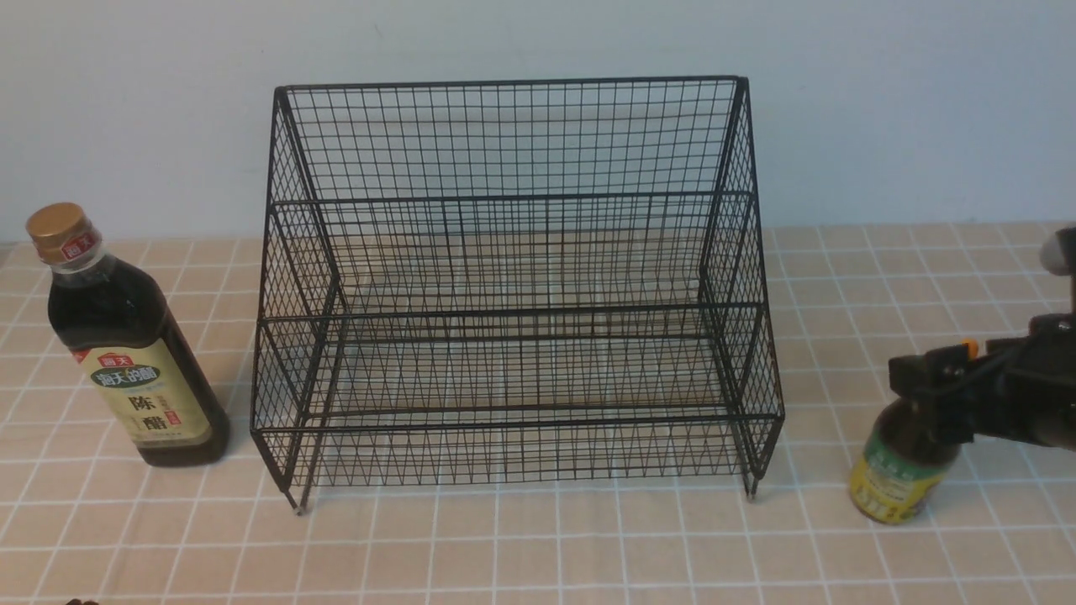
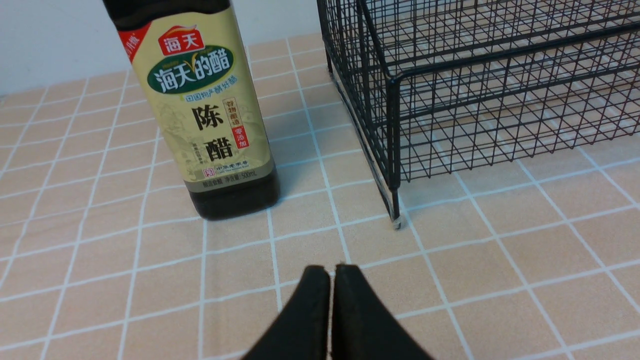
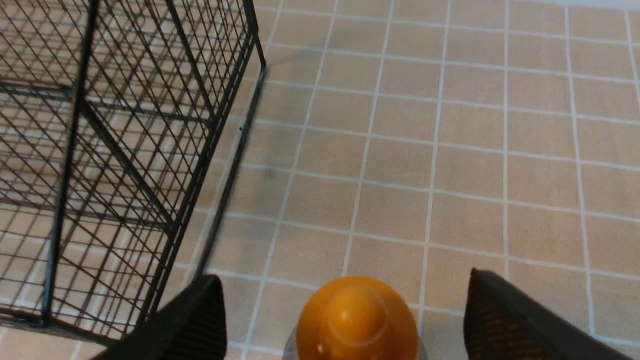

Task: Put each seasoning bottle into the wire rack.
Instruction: Use the right arm to grab the condiment bottle closest to it, then use the right arm to put the condiment bottle back on the shelf

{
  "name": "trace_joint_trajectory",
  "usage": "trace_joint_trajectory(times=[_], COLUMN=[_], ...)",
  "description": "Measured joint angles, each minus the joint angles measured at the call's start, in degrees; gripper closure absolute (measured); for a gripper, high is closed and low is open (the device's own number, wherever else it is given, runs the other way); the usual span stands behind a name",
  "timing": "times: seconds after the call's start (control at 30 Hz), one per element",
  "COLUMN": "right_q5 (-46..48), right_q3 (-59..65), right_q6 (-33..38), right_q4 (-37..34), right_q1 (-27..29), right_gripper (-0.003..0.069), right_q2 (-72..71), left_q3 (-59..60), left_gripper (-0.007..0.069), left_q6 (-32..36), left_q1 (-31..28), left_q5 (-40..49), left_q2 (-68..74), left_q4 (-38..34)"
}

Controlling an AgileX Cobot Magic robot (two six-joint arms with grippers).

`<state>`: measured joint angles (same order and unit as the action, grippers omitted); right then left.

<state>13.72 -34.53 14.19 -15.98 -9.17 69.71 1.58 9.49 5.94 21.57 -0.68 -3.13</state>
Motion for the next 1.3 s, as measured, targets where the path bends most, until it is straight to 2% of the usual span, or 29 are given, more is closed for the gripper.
trace_joint_trajectory(times=[0.13,0.2,0.23,0.4,0.53,0.73,0.87,1.1,1.3], right_q5=[-0.5,-0.5,-0.5,1.8,7.6,20.3,27.1,27.3,21.6], right_q3=[0.0,0.0,0.0,0.0,-3.6,-17.7,-26.7,-28.7,-28.7], right_q6=[0.0,0.0,0.0,0.0,0.0,0.1,2.0,1.3,0.0], right_q4=[0.3,0.8,0.9,2.9,3.7,2.6,-0.2,-1.8,-1.8], right_q1=[0.0,0.0,0.0,0.0,0.0,-0.1,-4.0,-14.4,-18.4], right_gripper=[0.0161,0.0339,0.0368,0.0361,0.0361,0.0361,0.0361,0.0361,0.0361], right_q2=[2.5,2.8,2.8,0.8,-3.4,-7.1,-7.5,-6.8,-1.1], left_q3=[0.0,0.0,0.0,0.0,0.0,0.0,0.0,0.0,0.0], left_gripper=[0.0631,0.0631,0.0631,0.0631,0.0631,0.0631,0.0631,0.0631,0.0631], left_q6=[0.0,0.0,0.0,0.0,0.0,0.0,0.0,-0.1,-0.1], left_q1=[0.0,0.0,0.0,0.0,0.0,0.0,0.0,0.0,0.0], left_q5=[0.0,0.0,0.0,0.0,0.0,0.0,0.0,0.0,0.0], left_q2=[0.0,0.0,0.0,0.0,0.0,0.0,0.0,0.0,0.0], left_q4=[0.0,0.0,0.0,0.0,0.0,0.0,0.0,0.0,0.0])
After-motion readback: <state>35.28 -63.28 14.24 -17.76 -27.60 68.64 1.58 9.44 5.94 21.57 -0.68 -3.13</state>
